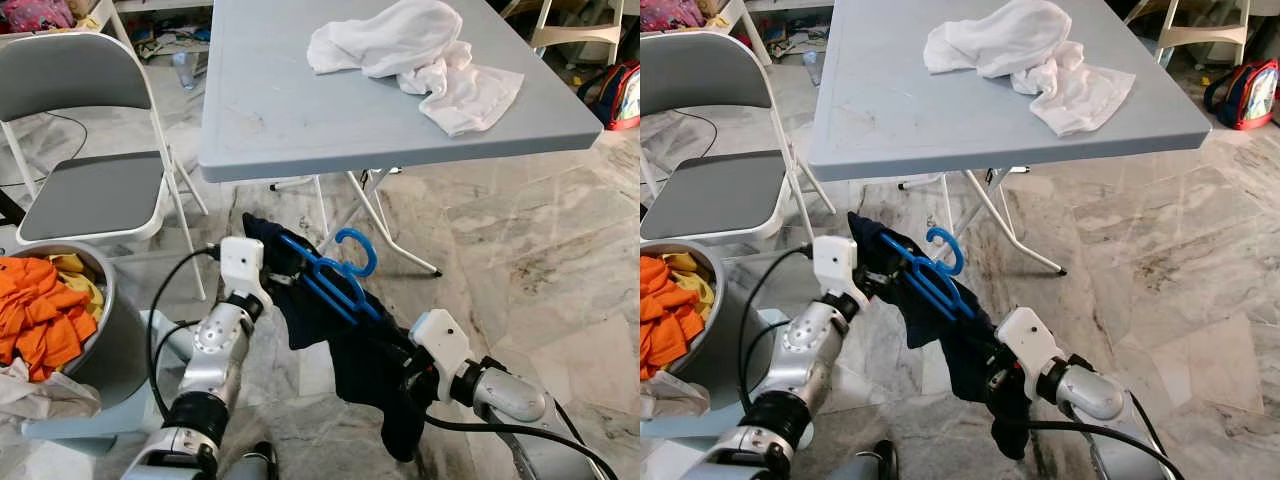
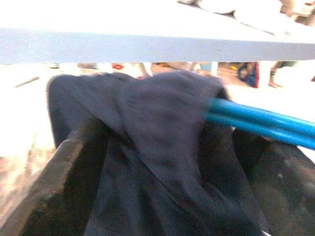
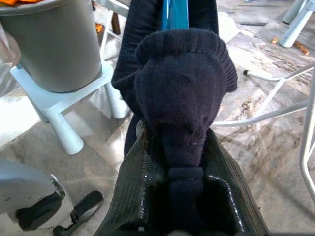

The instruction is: Hang hanger

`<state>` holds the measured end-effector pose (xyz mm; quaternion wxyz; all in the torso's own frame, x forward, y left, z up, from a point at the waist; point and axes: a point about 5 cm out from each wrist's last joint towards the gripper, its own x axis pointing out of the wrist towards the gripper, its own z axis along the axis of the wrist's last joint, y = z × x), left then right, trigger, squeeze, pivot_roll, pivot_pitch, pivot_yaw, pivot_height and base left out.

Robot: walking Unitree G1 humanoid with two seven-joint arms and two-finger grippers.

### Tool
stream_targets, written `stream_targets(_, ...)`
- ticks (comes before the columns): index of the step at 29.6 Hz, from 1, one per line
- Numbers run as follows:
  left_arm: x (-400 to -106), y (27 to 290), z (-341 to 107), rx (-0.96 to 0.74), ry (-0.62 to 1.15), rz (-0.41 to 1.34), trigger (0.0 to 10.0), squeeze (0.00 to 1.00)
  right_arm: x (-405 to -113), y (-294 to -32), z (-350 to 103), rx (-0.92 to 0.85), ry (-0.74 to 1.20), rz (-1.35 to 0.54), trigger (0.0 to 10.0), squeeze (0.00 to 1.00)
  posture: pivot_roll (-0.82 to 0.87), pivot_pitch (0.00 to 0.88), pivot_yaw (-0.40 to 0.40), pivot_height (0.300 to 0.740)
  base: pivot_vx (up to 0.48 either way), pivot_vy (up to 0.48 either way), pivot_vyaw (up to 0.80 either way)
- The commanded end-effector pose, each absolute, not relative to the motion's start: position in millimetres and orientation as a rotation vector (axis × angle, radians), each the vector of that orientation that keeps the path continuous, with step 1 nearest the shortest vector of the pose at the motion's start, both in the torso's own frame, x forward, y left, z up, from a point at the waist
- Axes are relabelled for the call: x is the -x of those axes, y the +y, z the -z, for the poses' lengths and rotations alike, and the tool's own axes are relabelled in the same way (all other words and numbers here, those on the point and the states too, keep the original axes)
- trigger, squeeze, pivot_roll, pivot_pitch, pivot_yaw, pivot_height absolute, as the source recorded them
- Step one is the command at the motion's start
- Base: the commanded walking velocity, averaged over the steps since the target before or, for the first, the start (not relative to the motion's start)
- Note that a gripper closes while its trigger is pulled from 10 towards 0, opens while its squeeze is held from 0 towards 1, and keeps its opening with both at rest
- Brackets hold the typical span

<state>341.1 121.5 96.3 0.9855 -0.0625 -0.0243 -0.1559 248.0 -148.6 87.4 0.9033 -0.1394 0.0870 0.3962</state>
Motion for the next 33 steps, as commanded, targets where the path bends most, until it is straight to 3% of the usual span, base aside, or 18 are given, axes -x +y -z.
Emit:
stream_targets(1, -341, 129, -93, 0.114, -0.033, 0.284, 0.0, 0.00, -245, -147, -93, 0.285, 0.158, -0.839, 10.0, 0.00, -0.03, 0.203, 0.027, 0.740, 0.000, 0.000, 0.00)
stream_targets(7, -345, 138, -94, 0.092, -0.027, 0.246, 0.0, 0.00, -249, -158, -96, 0.308, 0.158, -0.787, 10.0, 0.00, -0.04, 0.206, 0.032, 0.740, 0.000, 0.000, 0.00)
stream_targets(11, -344, 129, -91, 0.100, -0.003, 0.290, 0.0, 0.00, -257, -154, -103, 0.297, 0.107, -0.727, 10.0, 0.00, -0.04, 0.206, 0.031, 0.740, 0.000, 0.000, 0.00)
stream_targets(12, -343, 126, -90, 0.105, 0.004, 0.306, 1.5, 0.00, -258, -151, -104, 0.292, 0.100, -0.726, 10.0, 0.00, -0.04, 0.207, 0.031, 0.740, 0.000, 0.000, 0.00)
stream_targets(13, -343, 126, -90, 0.105, 0.004, 0.306, 1.5, 0.00, -258, -151, -104, 0.292, 0.100, -0.726, 10.0, 0.00, -0.04, 0.207, 0.031, 0.740, 0.000, 0.000, 0.00)
stream_targets(14, -342, 121, -87, 0.103, 0.013, 0.336, 8.4, 0.00, -259, -146, -105, 0.290, 0.088, -0.729, 10.0, 0.00, -0.04, 0.206, 0.031, 0.740, 0.000, 0.000, 0.00)
stream_targets(15, -341, 119, -87, 0.104, 0.015, 0.347, 9.1, 0.00, -260, -145, -106, 0.291, 0.083, -0.728, 10.0, 0.00, -0.04, 0.206, 0.032, 0.740, 0.000, 0.000, 0.00)
stream_targets(16, -341, 119, -87, 0.104, 0.015, 0.347, 9.1, 0.00, -260, -145, -106, 0.291, 0.083, -0.728, 10.0, 0.00, -0.04, 0.206, 0.032, 0.740, 0.000, 0.000, 0.00)
stream_targets(17, -340, 116, -86, 0.100, 0.015, 0.358, 10.0, 0.00, -260, -142, -106, 0.290, 0.077, -0.729, 10.0, 0.00, -0.04, 0.206, 0.031, 0.740, 0.000, 0.000, 0.00)
stream_targets(18, -340, 116, -85, 0.092, 0.018, 0.363, 8.8, 0.00, -260, -141, -106, 0.290, 0.075, -0.731, 10.0, 0.00, -0.04, 0.206, 0.031, 0.740, 0.000, 0.000, 0.00)
stream_targets(19, -340, 116, -85, 0.092, 0.018, 0.363, 8.8, 0.00, -260, -141, -106, 0.290, 0.075, -0.731, 10.0, 0.00, -0.04, 0.206, 0.031, 0.740, 0.000, 0.000, 0.00)
stream_targets(20, -340, 116, -85, 0.091, 0.019, 0.362, 5.1, 0.00, -260, -141, -106, 0.291, 0.075, -0.730, 10.0, 0.00, -0.04, 0.206, 0.031, 0.740, 0.000, 0.000, 0.00)
stream_targets(21, -341, 119, -85, 0.090, 0.021, 0.348, 0.0, 0.00, -260, -141, -106, 0.292, 0.076, -0.729, 10.0, 0.00, -0.04, 0.206, 0.032, 0.740, 0.000, 0.000, 0.00)
stream_targets(33, -352, 136, -95, 0.074, -0.006, 0.275, 0.0, 0.00, -260, -143, -106, 0.299, 0.082, -0.723, 10.0, 0.00, -0.04, 0.205, 0.033, 0.740, 0.000, 0.000, 0.00)
